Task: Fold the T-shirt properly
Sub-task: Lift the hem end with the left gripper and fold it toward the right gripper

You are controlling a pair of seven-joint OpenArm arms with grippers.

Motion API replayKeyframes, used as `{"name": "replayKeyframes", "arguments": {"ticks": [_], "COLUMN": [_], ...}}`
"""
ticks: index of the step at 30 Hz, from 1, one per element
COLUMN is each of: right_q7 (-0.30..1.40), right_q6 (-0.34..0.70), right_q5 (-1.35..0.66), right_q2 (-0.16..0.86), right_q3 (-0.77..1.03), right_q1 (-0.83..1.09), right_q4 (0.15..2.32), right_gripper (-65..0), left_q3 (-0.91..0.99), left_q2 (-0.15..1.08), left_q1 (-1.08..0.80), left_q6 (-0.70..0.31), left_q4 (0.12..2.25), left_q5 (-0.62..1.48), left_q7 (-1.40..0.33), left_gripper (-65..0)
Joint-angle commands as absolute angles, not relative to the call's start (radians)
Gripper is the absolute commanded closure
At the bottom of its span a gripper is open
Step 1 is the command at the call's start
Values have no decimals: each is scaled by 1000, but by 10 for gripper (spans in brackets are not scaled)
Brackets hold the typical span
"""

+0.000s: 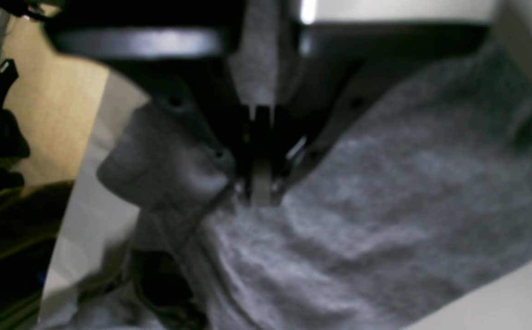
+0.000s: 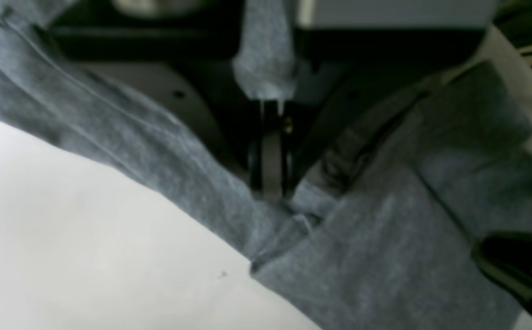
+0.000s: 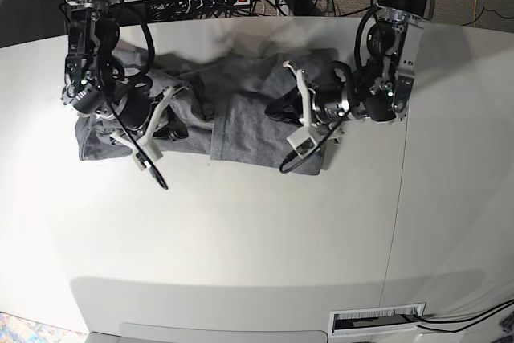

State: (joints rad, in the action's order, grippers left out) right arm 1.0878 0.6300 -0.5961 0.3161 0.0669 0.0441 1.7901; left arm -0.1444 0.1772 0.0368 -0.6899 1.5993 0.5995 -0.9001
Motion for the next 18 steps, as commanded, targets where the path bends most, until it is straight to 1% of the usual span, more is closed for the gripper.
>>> {"name": "replayKeyframes", "arguments": {"ticks": [1, 5, 7, 9, 10, 14, 15, 16, 18], "right_q7": [1077, 1112, 1148, 1168, 1168, 1165, 1163, 1163, 1163], "right_q6": [635, 634, 634, 634, 634, 633, 633, 633, 633], "right_q5": [-605, -605, -606, -609, -613, -613, -613, -613, -612], "right_q2": [330, 331, 339, 370, 392, 474, 488, 501, 523], "right_q3": [98, 229, 301, 356, 377, 441, 455, 467, 484], "right_q1": [29, 39, 39, 46, 56, 115, 130, 142, 159], "right_q4": [1811, 1811, 1811, 1811, 1811, 1811, 1811, 1811, 1810], "right_gripper": [0, 0, 0, 0, -15, -218, -251, -265, -265], "left_q3": [-142, -123, -119, -120, -120, -122, -122, -122, -122], "left_q2": [178, 180, 180, 180, 180, 180, 180, 180, 180], "left_q1": [53, 62, 75, 86, 86, 83, 83, 83, 83], "left_q6": [-698, -698, -664, -650, -650, -650, -650, -650, -651], "left_q4": [1615, 1616, 1616, 1616, 1616, 1579, 1561, 1539, 1494], "left_q5": [596, 612, 620, 600, 574, 441, 424, 418, 418], "left_q7": [-881, -882, -882, -880, -870, -796, -781, -769, -747], "left_gripper": [0, 0, 0, 0, 0, 0, 0, 0, 0]}}
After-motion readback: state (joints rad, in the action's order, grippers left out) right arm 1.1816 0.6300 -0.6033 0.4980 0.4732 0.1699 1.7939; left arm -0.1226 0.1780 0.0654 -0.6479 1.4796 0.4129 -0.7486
